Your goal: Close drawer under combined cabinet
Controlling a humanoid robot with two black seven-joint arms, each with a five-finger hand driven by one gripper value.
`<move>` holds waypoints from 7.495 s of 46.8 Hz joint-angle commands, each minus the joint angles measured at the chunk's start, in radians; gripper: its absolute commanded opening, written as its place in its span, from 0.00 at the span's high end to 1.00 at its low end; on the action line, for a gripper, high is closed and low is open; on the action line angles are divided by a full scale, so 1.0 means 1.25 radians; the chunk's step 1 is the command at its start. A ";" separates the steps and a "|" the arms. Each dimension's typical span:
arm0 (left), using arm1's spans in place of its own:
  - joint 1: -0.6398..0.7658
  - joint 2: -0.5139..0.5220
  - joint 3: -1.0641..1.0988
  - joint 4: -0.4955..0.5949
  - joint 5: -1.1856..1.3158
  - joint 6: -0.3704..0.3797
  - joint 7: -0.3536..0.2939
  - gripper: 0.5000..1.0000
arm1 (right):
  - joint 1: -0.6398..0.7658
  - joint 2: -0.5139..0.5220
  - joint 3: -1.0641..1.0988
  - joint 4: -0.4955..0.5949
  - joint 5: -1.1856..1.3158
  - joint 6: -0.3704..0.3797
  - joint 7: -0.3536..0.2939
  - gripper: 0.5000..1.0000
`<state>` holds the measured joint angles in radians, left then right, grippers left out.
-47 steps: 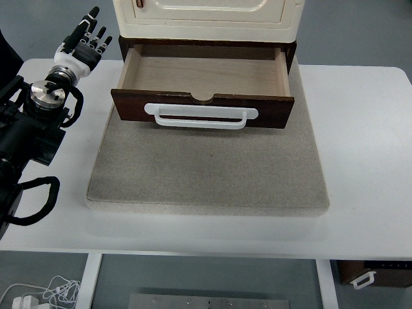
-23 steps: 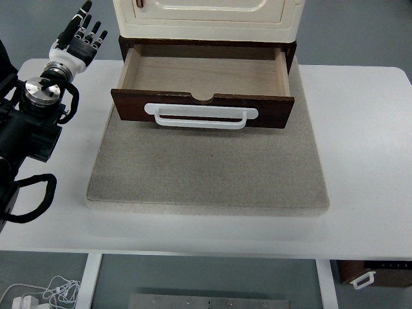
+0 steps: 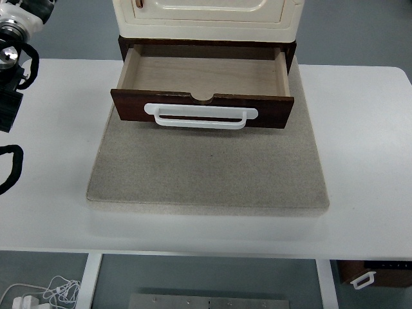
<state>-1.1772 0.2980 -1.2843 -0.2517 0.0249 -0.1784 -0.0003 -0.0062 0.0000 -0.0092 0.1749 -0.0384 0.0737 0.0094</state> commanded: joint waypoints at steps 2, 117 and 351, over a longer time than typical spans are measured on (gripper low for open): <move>-0.030 0.006 0.022 -0.008 0.000 -0.002 0.000 0.00 | 0.000 0.000 0.000 0.000 0.000 0.000 0.001 0.10; -0.022 0.132 0.587 -1.099 0.302 -0.048 0.005 0.00 | 0.000 0.000 0.000 0.000 0.000 0.000 0.000 0.10; -0.083 0.023 0.589 -0.661 0.605 -0.346 0.489 0.00 | 0.000 0.000 0.000 0.000 0.000 0.000 0.001 0.10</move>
<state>-1.2831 0.3267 -0.5346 -1.0631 0.7860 -0.6109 0.6109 -0.0062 0.0000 -0.0092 0.1749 -0.0385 0.0737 0.0098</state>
